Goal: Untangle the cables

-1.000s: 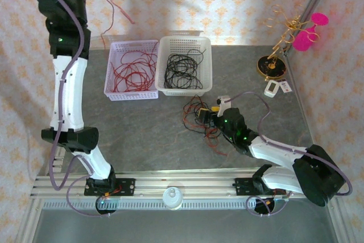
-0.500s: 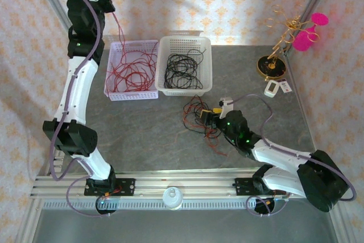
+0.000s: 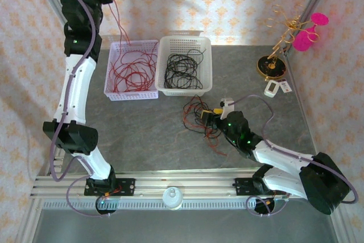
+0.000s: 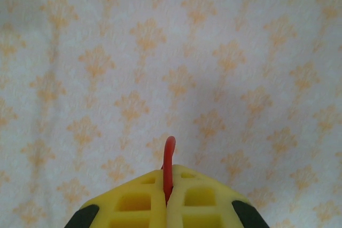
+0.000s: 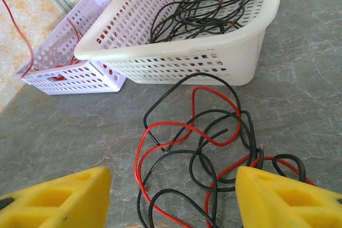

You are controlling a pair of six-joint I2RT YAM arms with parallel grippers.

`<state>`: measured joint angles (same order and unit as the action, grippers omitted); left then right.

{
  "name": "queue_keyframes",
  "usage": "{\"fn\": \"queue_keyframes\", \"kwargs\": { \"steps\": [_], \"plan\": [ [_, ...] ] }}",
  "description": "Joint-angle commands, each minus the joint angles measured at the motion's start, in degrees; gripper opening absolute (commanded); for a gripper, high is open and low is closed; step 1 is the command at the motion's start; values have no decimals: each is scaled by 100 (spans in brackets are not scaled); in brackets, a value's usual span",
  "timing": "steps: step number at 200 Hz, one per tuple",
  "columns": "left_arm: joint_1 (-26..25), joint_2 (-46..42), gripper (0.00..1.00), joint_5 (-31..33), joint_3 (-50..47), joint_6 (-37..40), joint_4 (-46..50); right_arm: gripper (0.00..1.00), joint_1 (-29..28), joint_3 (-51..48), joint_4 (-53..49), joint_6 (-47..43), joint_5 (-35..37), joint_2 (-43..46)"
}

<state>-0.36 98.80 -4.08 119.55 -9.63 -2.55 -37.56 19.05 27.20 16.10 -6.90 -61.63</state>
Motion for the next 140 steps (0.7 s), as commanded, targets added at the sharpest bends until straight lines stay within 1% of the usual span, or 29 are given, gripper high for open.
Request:
{"fn": "queue_keyframes", "kwargs": {
  "steps": [1, 25, 53, 84, 100, 120, 140],
  "plan": [
    [0, 163, 0, -112, 446, -102, -16, 62, 12, -61, -40, 81, 100, 87],
    [-6, 224, 0, -100, 518, -131, -14, 62, 12, -77, -43, 78, 105, 103],
    [-8, 271, 0, -146, 271, -169, -47, 63, 12, -70, -43, 94, 93, 107],
    [-21, 241, 0, -298, -494, -377, -439, 62, 12, -94, -65, 96, 85, 124],
    [-107, 290, 0, -391, -854, -469, -656, 62, 12, -103, -58, 104, 85, 139],
    [-256, 424, 0, -369, -1057, -440, -569, 62, 12, -85, -89, 109, 76, 138],
    [-339, 360, 0, -266, -1705, -535, -778, 62, 12, -92, -95, 120, 92, 164]
  ]
}}
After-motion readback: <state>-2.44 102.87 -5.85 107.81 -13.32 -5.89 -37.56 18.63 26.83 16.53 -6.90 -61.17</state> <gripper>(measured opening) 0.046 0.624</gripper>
